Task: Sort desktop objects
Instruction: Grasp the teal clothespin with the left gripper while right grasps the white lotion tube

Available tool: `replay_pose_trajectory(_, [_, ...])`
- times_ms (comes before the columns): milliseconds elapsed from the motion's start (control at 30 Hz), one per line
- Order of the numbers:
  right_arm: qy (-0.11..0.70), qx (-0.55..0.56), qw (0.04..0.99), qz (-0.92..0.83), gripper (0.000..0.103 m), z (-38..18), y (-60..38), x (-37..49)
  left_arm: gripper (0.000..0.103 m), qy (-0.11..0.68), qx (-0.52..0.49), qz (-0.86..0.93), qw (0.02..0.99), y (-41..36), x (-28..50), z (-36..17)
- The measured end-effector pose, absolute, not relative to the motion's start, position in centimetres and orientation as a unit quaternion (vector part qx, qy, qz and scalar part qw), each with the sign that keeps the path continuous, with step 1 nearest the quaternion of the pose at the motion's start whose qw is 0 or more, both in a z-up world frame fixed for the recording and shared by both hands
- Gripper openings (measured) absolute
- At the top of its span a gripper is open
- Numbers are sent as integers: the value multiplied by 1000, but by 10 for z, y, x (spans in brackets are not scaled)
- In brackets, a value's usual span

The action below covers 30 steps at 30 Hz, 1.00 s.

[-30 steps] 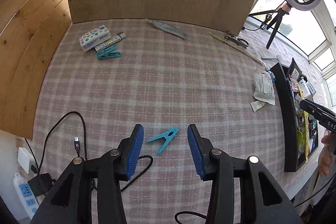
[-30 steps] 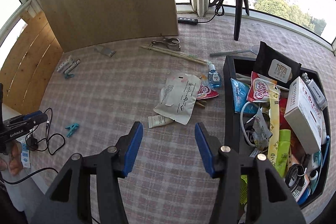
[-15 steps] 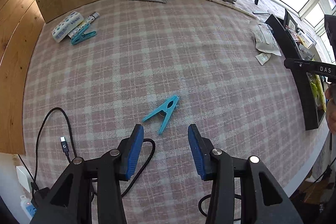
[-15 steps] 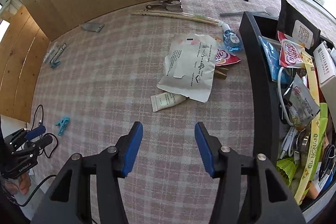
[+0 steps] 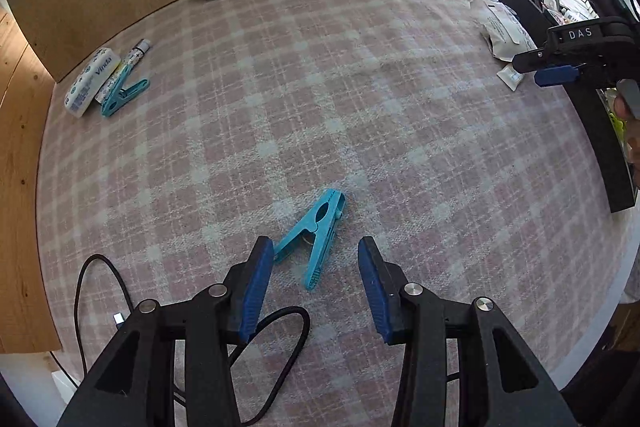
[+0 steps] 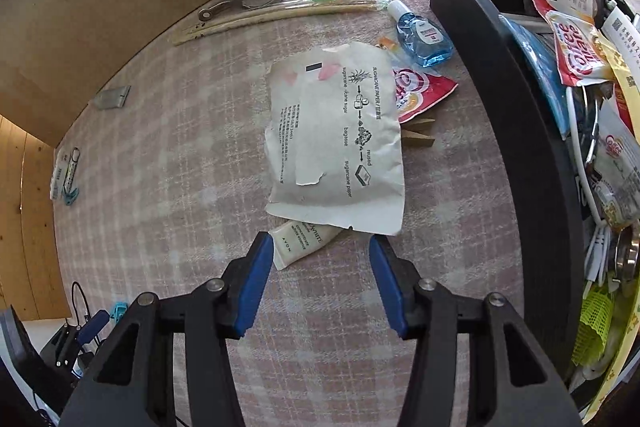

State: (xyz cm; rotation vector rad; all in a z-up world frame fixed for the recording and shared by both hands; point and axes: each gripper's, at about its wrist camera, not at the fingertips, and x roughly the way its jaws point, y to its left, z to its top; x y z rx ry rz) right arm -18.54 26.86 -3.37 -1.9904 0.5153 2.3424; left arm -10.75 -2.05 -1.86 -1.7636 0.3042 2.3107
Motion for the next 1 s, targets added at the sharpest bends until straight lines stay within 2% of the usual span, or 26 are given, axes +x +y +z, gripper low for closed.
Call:
replay_pose_trajectory(167, [145,-641,19,754,45,-36,254,-200,42,105,-602,784,111,-21,-115,-19])
replay_pose_trajectory(267, [126,-643,11,755,39,-36,240,-207,42,107,-606,782,104,-25,-123,-22])
replay_pose_trajectory(600, [46,-632,11,773,34,-35,208,-202,40,92,-611,779,104,-9,-143,-25])
replay_pose_trajectory(667, [48,-632,7,773,31,-35,207,-201,37,84,-612,780,104,-11,-157,-23])
replay_pose_trajectory(800, [55,-637,-9,768,24,-34,211,-197,12,72,-614,780,99,-18,-170,-18])
replay_pose_trajectory(933, [87,-649,-28,756,20,-34,225,-188,11,55,-615,780,101,-21,-178,-15])
replay_pose_trajectory(967, [92,-650,-31,753,16,-34,229,-185,11,54,-614,780,102,-19,-178,-14])
replay_pose_trajectory(1000, [96,-652,-35,751,6,-34,232,-182,11,50,-614,781,101,-18,-180,-13])
